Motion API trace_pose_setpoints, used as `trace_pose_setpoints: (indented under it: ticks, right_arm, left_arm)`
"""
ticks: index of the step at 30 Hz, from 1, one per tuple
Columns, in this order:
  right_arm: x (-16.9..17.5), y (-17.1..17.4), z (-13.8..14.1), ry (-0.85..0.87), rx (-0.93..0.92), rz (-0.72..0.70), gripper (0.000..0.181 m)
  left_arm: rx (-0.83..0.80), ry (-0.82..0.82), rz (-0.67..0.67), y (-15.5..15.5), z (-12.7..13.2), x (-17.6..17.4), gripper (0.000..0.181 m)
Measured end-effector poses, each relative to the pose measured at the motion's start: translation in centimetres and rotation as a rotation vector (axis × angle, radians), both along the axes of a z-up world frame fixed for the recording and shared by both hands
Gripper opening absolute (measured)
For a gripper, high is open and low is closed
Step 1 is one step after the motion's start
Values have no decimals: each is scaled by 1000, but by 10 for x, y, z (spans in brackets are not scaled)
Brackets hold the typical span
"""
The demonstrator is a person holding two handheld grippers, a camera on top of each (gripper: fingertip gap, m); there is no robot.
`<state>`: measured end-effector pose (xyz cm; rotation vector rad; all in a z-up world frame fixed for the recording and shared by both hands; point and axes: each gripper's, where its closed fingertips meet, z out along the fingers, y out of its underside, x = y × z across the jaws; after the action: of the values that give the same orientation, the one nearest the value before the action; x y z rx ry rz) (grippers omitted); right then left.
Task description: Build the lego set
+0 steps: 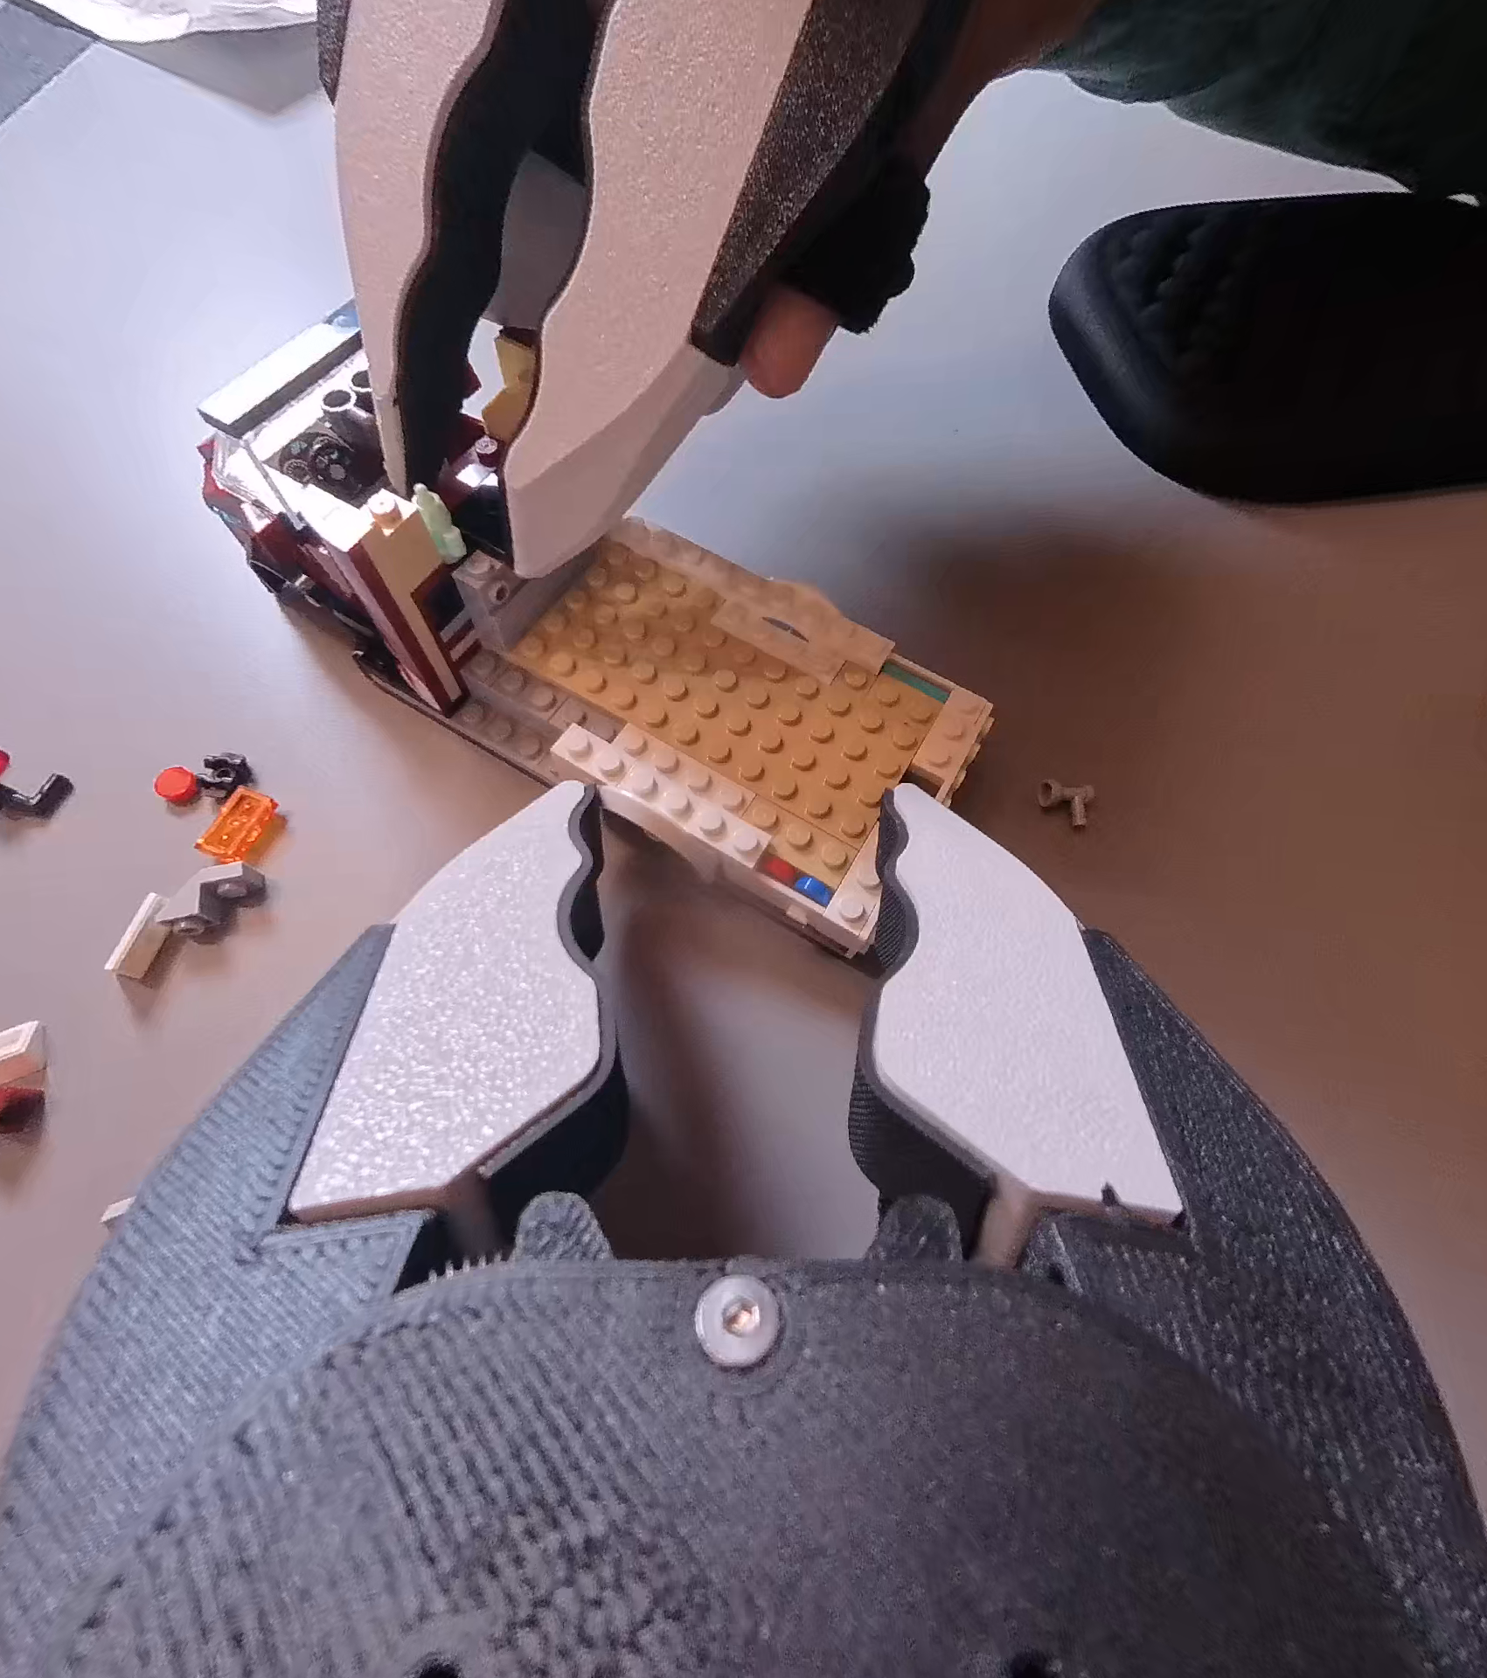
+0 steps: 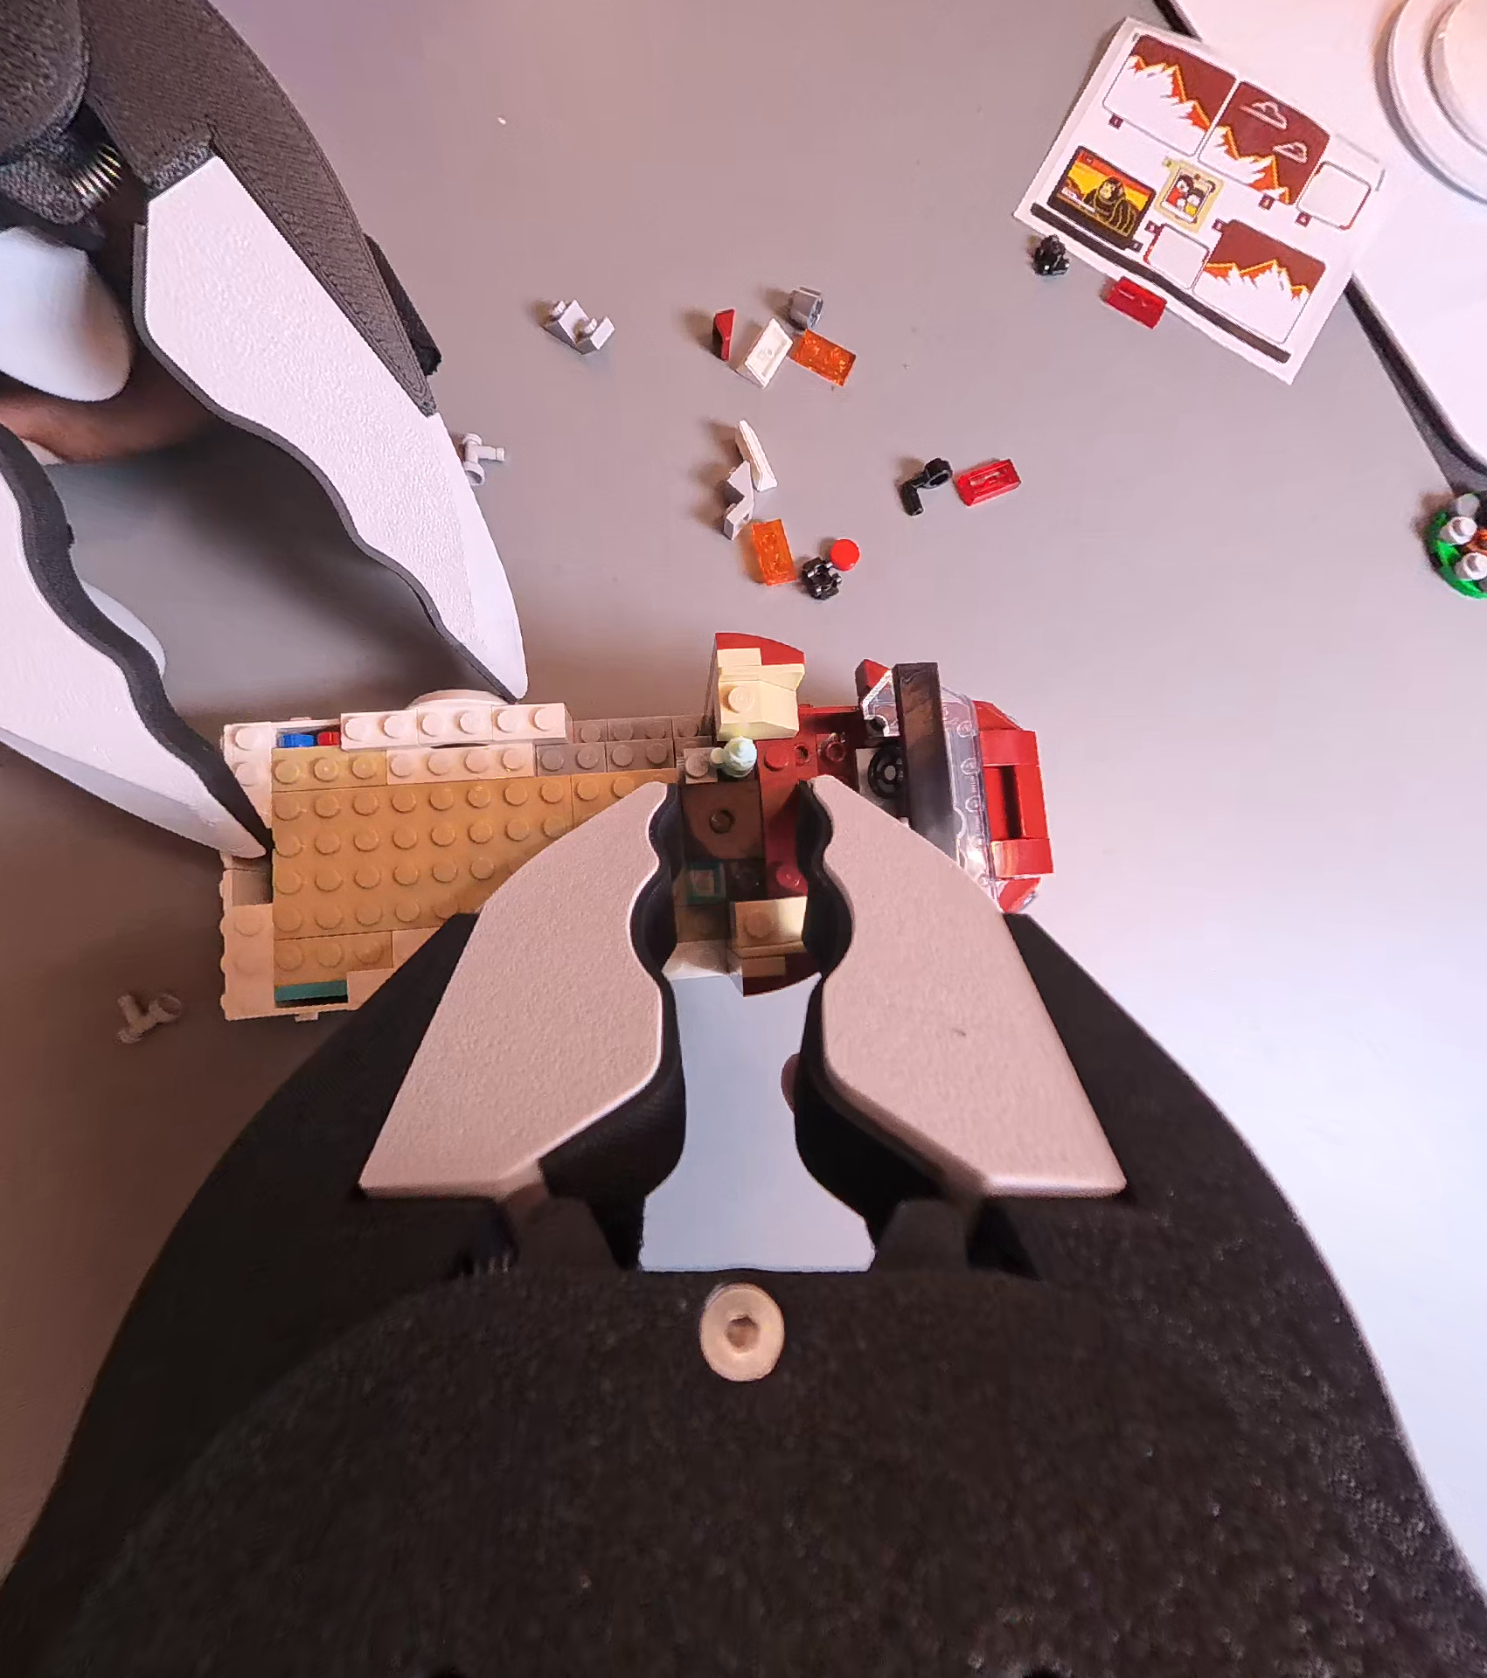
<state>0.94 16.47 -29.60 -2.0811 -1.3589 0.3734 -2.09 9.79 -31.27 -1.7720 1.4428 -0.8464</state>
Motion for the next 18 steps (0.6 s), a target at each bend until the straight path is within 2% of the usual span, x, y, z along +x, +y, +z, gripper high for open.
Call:
trace_pose_setpoints:
  ticks: [8,10,18]
  right_arm:
    - [2,-2,4,36,64,-33,26]
    - [3,-8,14,103,79,-48,31]
    - [26,-30,48,327,236,-141,32]
  left_arm:
    - [-3,-1,0,0,0,0,58]
    - [1,-2,0,0,0,0,58]
    - [2,-4,7,2,1,-1,57]
